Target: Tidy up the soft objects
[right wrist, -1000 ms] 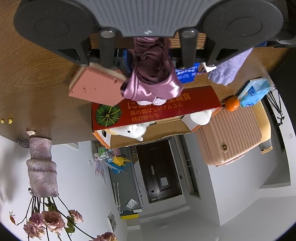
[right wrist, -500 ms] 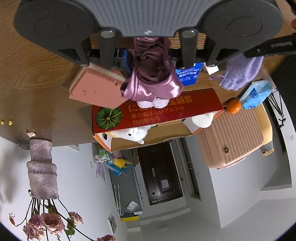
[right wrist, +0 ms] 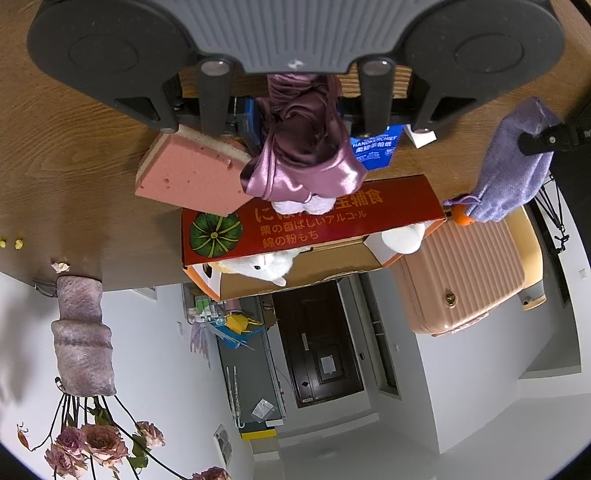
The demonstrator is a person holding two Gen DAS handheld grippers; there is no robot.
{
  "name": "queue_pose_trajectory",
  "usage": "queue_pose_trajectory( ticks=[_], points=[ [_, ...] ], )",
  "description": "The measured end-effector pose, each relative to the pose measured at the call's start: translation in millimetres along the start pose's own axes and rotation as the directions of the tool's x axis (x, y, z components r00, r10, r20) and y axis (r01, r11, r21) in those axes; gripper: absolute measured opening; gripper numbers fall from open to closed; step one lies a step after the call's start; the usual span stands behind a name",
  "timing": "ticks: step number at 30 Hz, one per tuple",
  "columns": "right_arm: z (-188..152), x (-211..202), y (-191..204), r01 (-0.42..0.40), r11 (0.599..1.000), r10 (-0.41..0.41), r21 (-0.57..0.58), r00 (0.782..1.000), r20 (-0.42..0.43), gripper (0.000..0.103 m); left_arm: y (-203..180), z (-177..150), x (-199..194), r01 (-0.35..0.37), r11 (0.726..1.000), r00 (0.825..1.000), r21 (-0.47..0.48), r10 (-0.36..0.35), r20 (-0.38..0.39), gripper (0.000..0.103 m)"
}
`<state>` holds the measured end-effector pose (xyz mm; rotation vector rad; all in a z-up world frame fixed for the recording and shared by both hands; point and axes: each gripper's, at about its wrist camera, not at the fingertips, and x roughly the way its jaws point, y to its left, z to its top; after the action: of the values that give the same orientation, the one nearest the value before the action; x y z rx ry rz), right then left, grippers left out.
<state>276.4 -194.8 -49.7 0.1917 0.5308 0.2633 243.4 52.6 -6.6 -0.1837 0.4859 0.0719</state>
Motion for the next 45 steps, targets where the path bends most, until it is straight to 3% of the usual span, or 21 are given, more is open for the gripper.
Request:
queue_pose_trajectory(
  ticks=[15, 34, 45],
  points=[
    [3, -2, 6, 0.022, 0.999, -0.018, -0.039, 0.996, 0.092, 0.035, -14, 11, 5, -0.007, 1.0, 0.999, 0.001, 0.007, 0.036, 0.021],
    [16, 8, 30, 0.06, 0.996, -0.039, -0.071, 0.963, 0.267, 0.035, -49, 41, 36, -0.002, 1.0, 0.995, 0.017, 0.0, 0.104, 0.021],
    [33, 38, 30, 0.092, 0.995, -0.078, -0.032, 0.95, 0.302, 0.035, -49, 61, 64, -0.008, 1.0, 0.992, -0.001, 0.008, 0.128, 0.021]
  ],
)
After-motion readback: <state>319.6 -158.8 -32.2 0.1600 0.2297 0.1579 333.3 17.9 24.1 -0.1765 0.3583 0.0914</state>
